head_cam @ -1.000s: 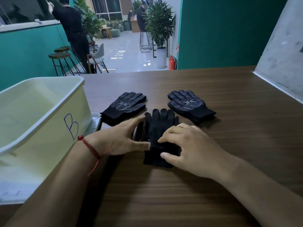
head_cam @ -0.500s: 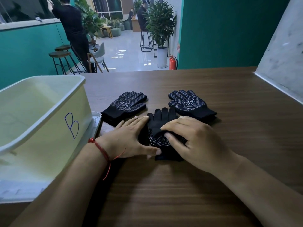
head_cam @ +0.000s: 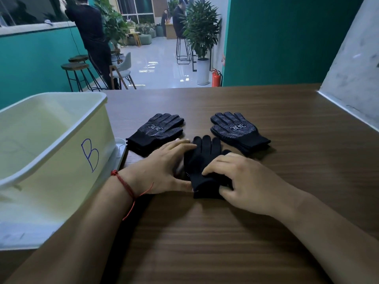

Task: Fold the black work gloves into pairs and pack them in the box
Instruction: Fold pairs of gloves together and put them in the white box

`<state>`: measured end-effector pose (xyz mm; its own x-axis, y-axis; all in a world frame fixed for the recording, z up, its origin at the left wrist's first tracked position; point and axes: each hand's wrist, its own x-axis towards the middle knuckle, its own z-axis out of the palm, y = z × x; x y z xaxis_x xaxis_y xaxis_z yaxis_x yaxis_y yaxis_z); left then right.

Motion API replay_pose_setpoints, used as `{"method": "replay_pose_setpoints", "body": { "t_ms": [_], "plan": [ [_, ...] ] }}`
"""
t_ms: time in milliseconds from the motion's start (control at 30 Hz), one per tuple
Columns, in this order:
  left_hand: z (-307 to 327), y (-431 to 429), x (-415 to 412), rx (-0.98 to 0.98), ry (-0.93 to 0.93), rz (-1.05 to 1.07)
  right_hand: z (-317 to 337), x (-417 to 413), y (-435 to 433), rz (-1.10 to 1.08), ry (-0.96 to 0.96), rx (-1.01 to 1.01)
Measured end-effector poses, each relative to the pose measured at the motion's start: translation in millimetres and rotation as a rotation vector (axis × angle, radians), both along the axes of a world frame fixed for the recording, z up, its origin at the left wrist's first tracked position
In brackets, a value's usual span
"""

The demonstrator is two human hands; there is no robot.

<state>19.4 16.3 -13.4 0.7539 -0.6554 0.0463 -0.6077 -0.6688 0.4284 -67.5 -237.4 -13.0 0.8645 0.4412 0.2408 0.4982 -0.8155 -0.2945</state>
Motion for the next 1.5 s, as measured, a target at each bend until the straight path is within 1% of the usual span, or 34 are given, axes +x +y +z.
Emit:
{"method": "replay_pose_setpoints", "body": {
  "t_ms": [100,167,300,433,667,833,900,1000,1033,1100,1167,1333,1400,1500],
  "plan": [
    [2.4,-1.7,-2.0,-0.139,-0.026,-0.143,-5.5,5.7,-3.6,-0.069,-0.070,0.060],
    [2.1,-4.1,-2.3,-0.175,-0.036,-0.202,-9.8,9.1,-5.7,-0.146,-0.116,0.093],
    [0.4,-6.8,-2.5,-0.183,0.028,-0.201,-10.4,14.2,-12.4,-0.265,-0.145,0.081],
    [4.8,-9.2,-5.5,-0.176,0.067,-0.174,-6.0,16.7,-18.4,-0.328,-0.149,0.084],
    [6.3,-10.2,-10.2,-0.155,0.102,-0.149,-1.3,9.7,-15.8,-0.349,-0.111,0.020],
    [6.6,-10.3,-9.6,-0.153,0.104,-0.153,6.6,7.3,-19.4,-0.362,-0.102,-0.084],
    [6.8,-10.0,-9.8,-0.155,0.112,-0.153,4.7,8.7,-18.5,-0.353,-0.105,-0.035],
    [7.2,-9.8,-10.0,-0.161,0.135,-0.165,-0.4,9.7,-10.6,-0.299,-0.157,0.183],
    [7.8,-9.8,-10.4,-0.155,0.142,-0.164,-2.1,9.8,-7.6,-0.258,-0.142,0.229],
    [9.4,-9.3,-10.4,-0.133,0.151,-0.163,-6.1,10.1,-3.8,-0.178,-0.073,0.209],
    [10.2,-8.5,-10.0,-0.123,0.172,-0.160,-8.8,11.2,-5.5,-0.165,-0.032,0.141],
    [10.6,-6.6,-7.3,-0.130,0.195,-0.177,-6.2,14.5,-16.6,-0.232,0.003,0.132],
    [12.0,-6.6,-7.9,-0.137,0.199,-0.164,-6.5,14.9,-16.5,-0.259,-0.021,0.144],
    [11.4,-8.2,-11.8,-0.132,0.135,-0.159,-8.1,16.4,-15.2,-0.331,-0.053,0.222]
  ]
}}
